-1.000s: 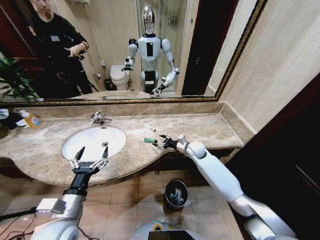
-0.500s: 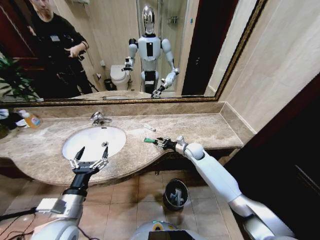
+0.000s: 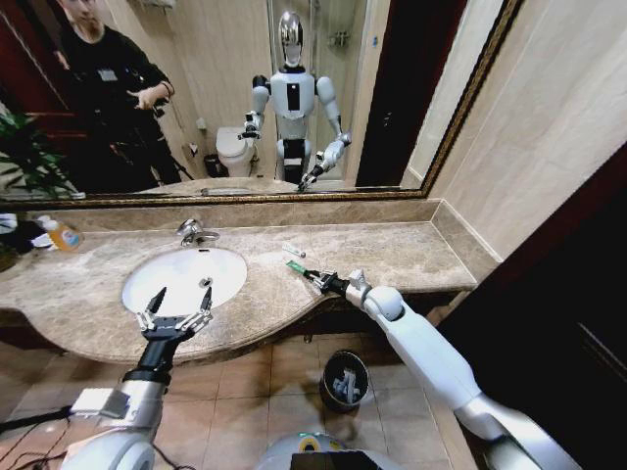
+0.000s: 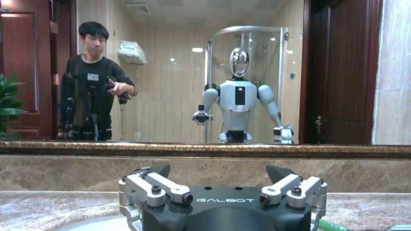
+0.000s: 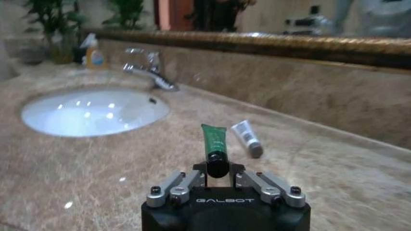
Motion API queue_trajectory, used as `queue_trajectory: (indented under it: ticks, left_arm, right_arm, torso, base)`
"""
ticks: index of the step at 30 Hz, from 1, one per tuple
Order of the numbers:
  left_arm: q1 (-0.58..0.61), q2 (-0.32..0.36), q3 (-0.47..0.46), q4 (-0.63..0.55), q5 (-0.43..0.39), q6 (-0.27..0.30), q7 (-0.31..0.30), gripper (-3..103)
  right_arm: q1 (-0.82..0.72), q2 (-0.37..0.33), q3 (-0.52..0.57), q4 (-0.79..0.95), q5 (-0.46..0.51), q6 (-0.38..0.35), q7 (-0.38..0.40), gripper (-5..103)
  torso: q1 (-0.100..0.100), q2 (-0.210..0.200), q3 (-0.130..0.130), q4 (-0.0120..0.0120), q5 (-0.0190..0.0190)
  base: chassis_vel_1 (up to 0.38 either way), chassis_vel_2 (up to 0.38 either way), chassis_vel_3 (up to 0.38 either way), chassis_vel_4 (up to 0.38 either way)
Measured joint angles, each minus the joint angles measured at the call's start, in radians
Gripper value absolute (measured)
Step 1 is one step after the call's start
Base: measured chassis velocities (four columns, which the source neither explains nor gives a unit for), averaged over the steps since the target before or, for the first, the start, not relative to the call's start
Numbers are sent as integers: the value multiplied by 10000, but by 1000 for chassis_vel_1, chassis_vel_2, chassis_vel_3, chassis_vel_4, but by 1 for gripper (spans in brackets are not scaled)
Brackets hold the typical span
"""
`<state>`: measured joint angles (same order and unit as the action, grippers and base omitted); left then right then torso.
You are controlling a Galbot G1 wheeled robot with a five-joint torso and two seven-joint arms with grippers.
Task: Pick up the trash from the sink and place it in the trash bin.
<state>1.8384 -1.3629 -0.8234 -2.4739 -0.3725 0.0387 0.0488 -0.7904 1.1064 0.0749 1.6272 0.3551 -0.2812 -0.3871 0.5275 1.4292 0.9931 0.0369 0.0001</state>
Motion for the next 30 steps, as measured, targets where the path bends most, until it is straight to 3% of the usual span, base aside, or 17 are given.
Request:
queue_trajectory:
  ticks: [5,10,13,16,21,30]
  left_arm:
    - [0,0,0,0,0,0,-1,100]
    - [0,-1,-1,0,0,0,-1,100]
    - [0,-1,0,0,0,0,3,100]
    - [0,0,0,0,0,0,0,100]
    - [0,0,0,0,0,0,0,100]
    - [0,0,0,0,0,0,0,100]
  right_arm:
    - [-918,-318,559,1136,492,80,970,19]
    - [-2169,-698,1080,2905,879,83,2966,19]
    - [-3206,-797,1600,3870,905,127,3599,19]
    - [-4047,-753,2050,4401,790,186,3685,19]
    - [-6300,-6,3549,5384,77,516,3457,19]
    - [-8151,1258,4647,4813,-1011,1610,2957,19]
  torso:
    - [0,0,0,-2,-1]
    - [0,0,0,1,-1]
    - [0,0,-1,-1,0]
    - [0,0,-1,-1,-3]
    - [-2,1,-2,-3,1]
    - [-1,0,-1,-1,0]
  base:
    - [0,0,0,0]
    - [0,0,0,0]
    - [0,0,0,0]
    - [0,0,0,0]
    - [0,0,0,0]
    - [0,0,0,0]
